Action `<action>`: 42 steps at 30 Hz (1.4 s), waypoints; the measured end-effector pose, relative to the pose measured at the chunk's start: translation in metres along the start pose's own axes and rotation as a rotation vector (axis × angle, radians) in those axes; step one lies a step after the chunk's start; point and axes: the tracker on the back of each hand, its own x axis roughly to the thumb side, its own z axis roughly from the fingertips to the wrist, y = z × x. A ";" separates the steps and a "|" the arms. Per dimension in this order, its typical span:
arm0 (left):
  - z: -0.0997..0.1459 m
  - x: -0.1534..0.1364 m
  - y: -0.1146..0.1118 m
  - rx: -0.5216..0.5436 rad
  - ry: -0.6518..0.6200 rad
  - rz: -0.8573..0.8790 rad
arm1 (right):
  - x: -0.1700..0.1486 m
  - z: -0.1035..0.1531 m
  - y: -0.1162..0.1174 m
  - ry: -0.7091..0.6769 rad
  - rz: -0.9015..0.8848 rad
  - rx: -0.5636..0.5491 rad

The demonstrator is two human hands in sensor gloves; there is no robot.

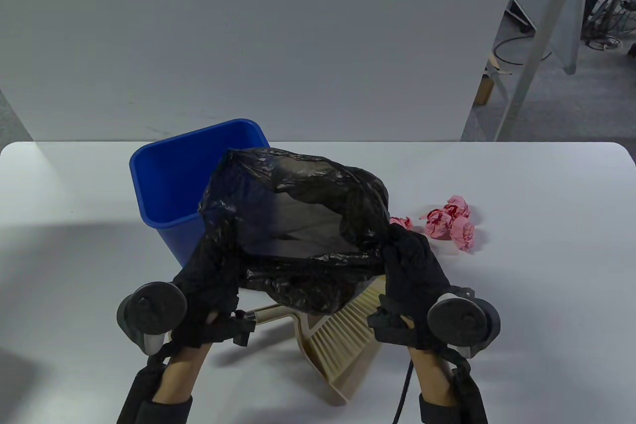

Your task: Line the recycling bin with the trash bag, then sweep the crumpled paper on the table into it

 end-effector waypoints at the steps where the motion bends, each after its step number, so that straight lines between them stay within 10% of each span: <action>1: 0.000 -0.002 0.001 0.004 0.012 0.010 | -0.005 -0.002 0.005 0.043 0.030 0.056; 6: -0.001 -0.007 0.004 0.011 0.041 0.045 | -0.038 0.002 0.040 0.414 0.321 0.854; 8: -0.001 -0.006 0.004 0.005 0.026 0.020 | -0.049 0.008 0.045 0.523 0.328 0.974; 16: -0.005 -0.003 -0.001 -0.099 -0.021 0.027 | -0.024 -0.004 0.013 0.248 0.072 0.340; 22: -0.013 0.004 -0.010 -0.422 -0.179 0.014 | 0.001 0.003 0.048 -0.014 0.378 0.530; 27: -0.013 0.009 -0.017 -0.599 -0.222 -0.172 | -0.001 0.006 0.057 -0.006 0.424 0.429; 33: -0.009 0.016 -0.011 -0.440 -0.157 -0.587 | -0.016 0.000 0.019 0.100 0.348 0.102; 42: -0.008 0.015 0.005 -0.240 0.041 -0.643 | -0.032 -0.002 -0.030 0.270 0.280 -0.131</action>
